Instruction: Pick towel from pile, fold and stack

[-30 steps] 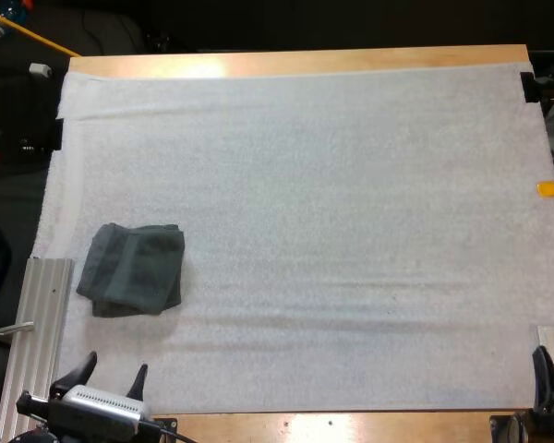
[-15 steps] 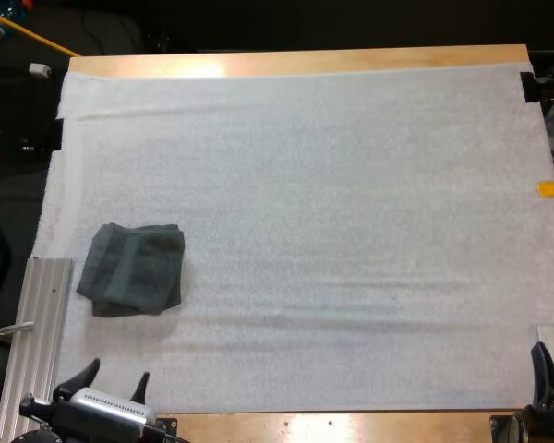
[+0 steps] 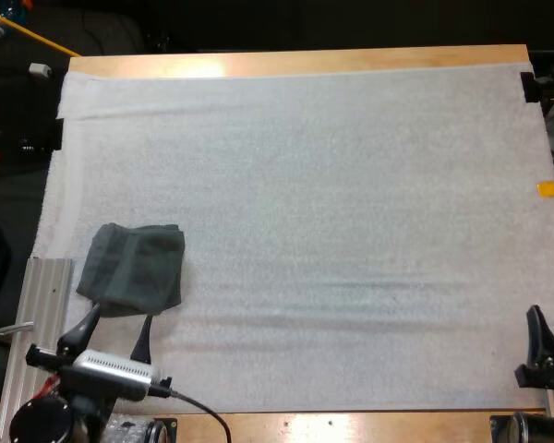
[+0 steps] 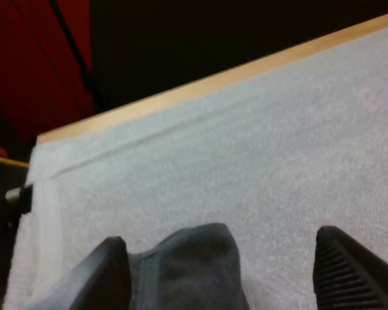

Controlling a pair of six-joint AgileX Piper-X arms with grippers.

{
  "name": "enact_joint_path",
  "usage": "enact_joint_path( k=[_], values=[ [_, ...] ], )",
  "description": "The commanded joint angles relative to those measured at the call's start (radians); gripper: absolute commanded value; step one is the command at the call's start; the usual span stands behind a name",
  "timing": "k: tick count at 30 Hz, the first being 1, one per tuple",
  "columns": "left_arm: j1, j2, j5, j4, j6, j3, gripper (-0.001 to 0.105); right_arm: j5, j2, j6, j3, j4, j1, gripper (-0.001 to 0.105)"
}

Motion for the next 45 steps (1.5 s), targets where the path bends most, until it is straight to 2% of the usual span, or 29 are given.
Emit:
enact_joint_path(
  k=[1,7,11,45],
  values=[
    [-0.005,-0.141,-0.001,-0.031,0.001,0.022,0.059,-0.004,-0.039,0.001,0.025,-0.013,0.0,0.071],
    [-0.005,-0.141,-0.001,-0.039,0.001,0.102,0.059,0.094,-0.037,0.073,0.126,-0.015,0.0,0.071],
    [-0.005,-0.139,-0.001,-0.081,-0.003,0.131,0.059,0.104,-0.037,0.082,0.144,-0.04,0.0,0.071],
    [-0.005,-0.139,-0.001,-0.083,-0.008,0.132,0.059,0.104,-0.037,0.082,0.144,-0.04,0.003,0.071]
  ],
)
